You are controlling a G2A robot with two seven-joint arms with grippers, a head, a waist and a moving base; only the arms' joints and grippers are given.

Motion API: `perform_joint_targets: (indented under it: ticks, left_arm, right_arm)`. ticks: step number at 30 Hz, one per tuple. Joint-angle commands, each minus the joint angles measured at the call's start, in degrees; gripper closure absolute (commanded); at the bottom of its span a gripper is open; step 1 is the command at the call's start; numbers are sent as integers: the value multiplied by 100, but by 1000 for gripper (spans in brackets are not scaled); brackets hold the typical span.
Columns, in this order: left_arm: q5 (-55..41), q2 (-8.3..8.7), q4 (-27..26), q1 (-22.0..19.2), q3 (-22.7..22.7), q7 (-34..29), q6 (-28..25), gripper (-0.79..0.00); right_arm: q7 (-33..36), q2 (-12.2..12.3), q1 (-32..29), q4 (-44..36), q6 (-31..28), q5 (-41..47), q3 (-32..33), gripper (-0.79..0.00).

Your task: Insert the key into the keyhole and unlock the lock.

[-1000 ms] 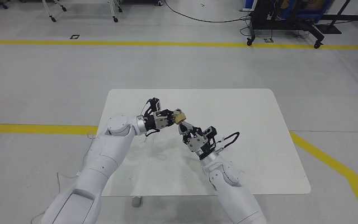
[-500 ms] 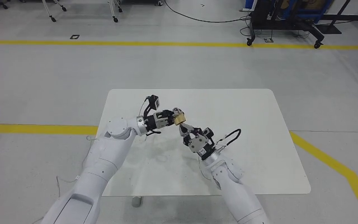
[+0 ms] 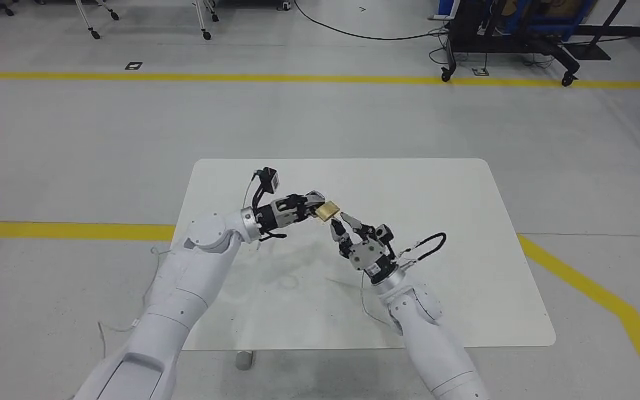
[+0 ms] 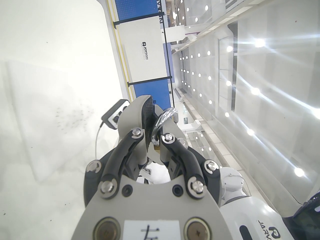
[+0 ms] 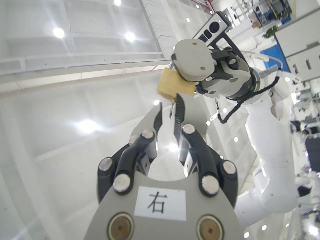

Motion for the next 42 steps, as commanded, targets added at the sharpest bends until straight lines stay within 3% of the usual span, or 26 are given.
perform_joint_targets:
  ticks: [1,4,7,10,12,16,21,22,23,24,25,30,34,38,42]
  left_arm:
    - [-39,11,-35,44,-47,85,48,0]
    - [702,47,-171,69,27,601,136,0]
    - [1317,22,-410,114,294,1006,631,0]
    - [1821,-45,-570,10,720,961,1354,0]
    - [2531,-106,-571,-243,1220,551,1838,0]
    - [3058,-336,-273,-742,1979,72,2362,0]
    - [3168,-670,285,-1163,2522,290,2483,0]
    - [3110,-725,408,-1226,2561,329,2464,-74]
    - [3025,-775,524,-1283,2564,432,2447,-268]
    - [2919,-820,624,-1316,2562,500,2423,-579]
    - [2856,-857,709,-1355,2566,535,2399,-785]
    - [2491,-913,885,-1427,2404,508,2244,-785]
    - [2384,-796,684,-1367,2083,533,2047,-785]
    - [2509,-538,-95,-1076,1527,795,1609,-785]
    - [3321,-159,-1488,-437,679,1476,1131,-785]
  right_arm:
    - [-117,31,-188,-233,-285,-298,85,-785]
    - [-291,109,-587,-716,-441,-624,383,-785]
    - [-623,188,-1117,-1320,-649,-802,875,-785]
    - [-1051,240,-1739,-1970,-1032,-942,1391,-785]
    - [-1233,264,-2129,-2364,-1214,-1007,1667,-785]
    - [-1320,272,-2306,-2525,-1299,-1059,1784,-785]
    - [-1320,272,-2306,-2525,-1299,-1059,1784,-785]
    - [-1320,272,-2306,-2525,-1299,-1059,1784,-785]
    - [-1320,272,-2306,-2525,-1299,-1059,1784,-785]
    - [-1320,272,-2306,-2525,-1299,-1059,1784,-785]
    - [-1320,272,-2306,-2525,-1299,-1059,1784,-785]
    - [-1320,272,-2306,-2525,-1299,-1059,1784,-785]
    - [-1341,272,-2291,-2529,-1292,-1054,1784,-785]
    - [-1615,257,-1999,-2632,-1259,-471,1887,-785]
    - [-1172,276,-1923,-2817,-1596,47,2255,-785]
